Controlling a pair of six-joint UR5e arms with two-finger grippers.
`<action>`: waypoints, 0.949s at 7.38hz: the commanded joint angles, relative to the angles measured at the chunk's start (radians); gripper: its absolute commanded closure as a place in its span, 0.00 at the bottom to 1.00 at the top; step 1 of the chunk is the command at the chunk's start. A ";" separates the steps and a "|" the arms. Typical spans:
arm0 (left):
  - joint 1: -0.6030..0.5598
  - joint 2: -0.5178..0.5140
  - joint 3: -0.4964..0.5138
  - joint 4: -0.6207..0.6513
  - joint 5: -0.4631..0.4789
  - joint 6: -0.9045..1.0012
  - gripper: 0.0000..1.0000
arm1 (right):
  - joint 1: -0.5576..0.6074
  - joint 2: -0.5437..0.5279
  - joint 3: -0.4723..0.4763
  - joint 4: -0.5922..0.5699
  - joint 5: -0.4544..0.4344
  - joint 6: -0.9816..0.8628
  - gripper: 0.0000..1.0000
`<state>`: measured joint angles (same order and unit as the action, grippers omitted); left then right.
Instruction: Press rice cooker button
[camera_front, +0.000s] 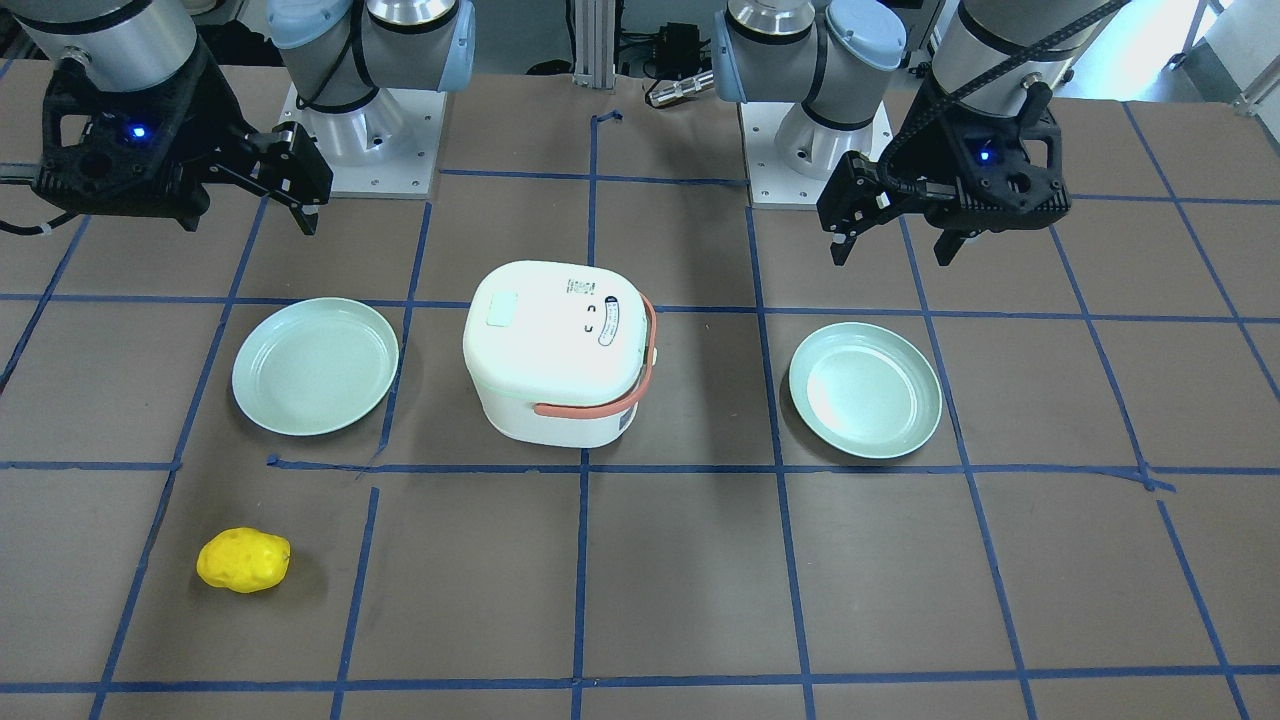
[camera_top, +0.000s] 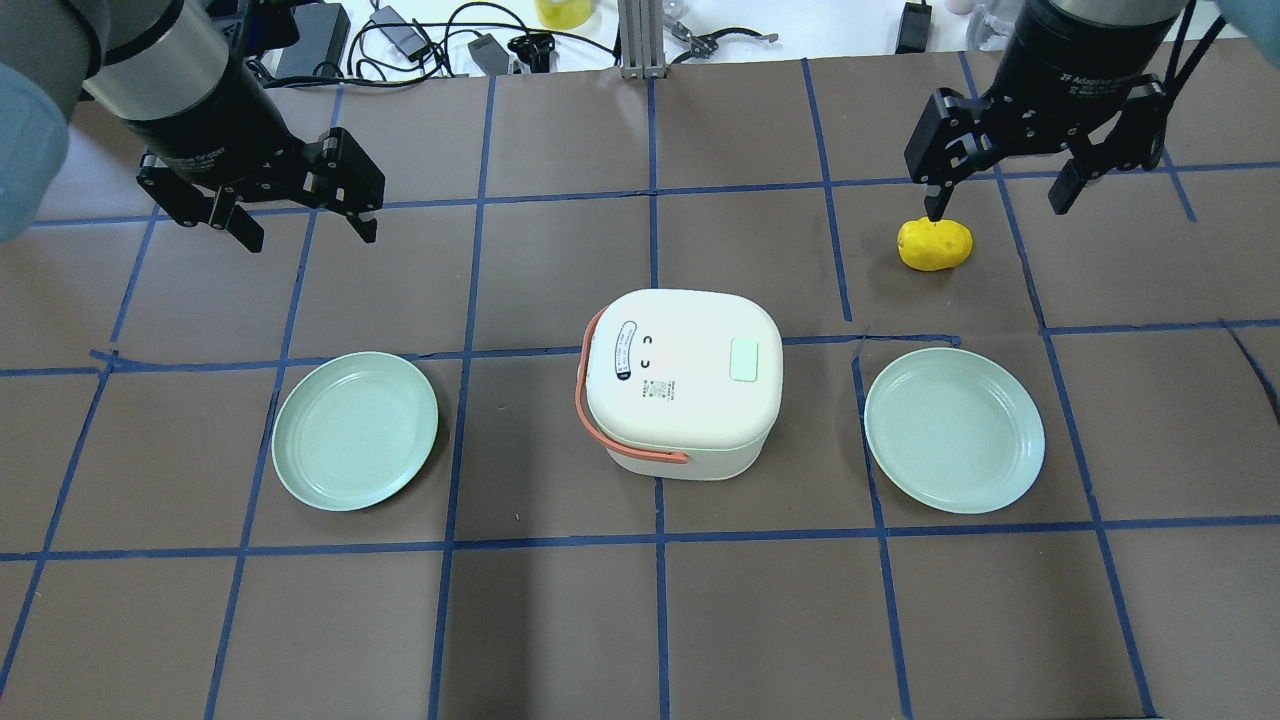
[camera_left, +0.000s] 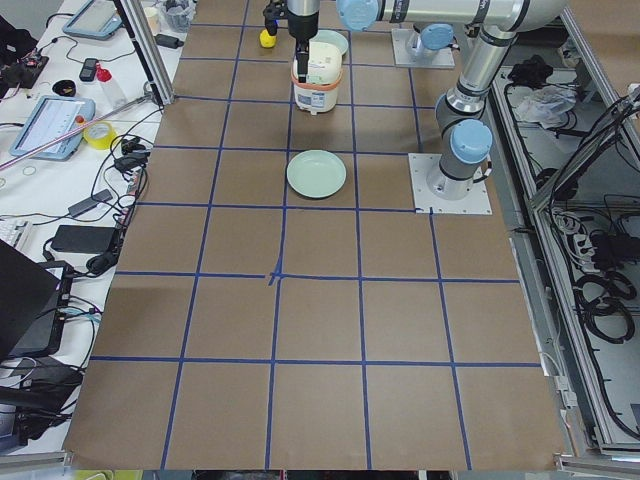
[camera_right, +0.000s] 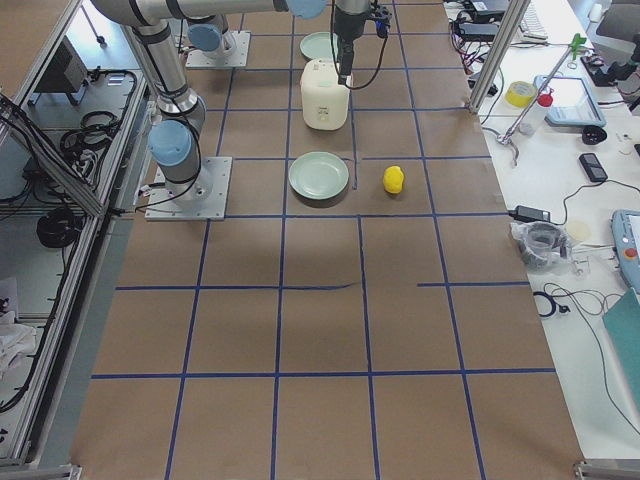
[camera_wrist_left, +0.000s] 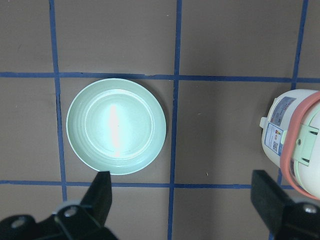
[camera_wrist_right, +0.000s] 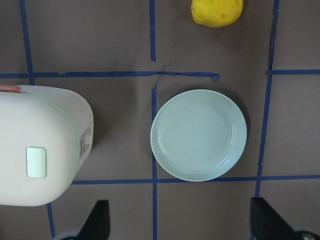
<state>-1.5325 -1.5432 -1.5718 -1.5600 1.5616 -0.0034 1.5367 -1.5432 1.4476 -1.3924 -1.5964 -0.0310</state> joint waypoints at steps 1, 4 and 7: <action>0.000 0.000 0.001 0.000 0.000 0.000 0.00 | 0.000 0.000 0.000 0.000 0.001 0.000 0.00; 0.000 0.000 0.001 0.000 0.000 0.000 0.00 | 0.005 0.000 -0.012 -0.004 0.000 0.008 0.00; 0.000 0.000 0.001 0.000 0.000 0.000 0.00 | 0.006 0.000 -0.013 -0.010 0.086 0.011 0.00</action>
<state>-1.5325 -1.5432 -1.5708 -1.5601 1.5616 -0.0031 1.5429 -1.5438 1.4348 -1.4004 -1.5631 -0.0272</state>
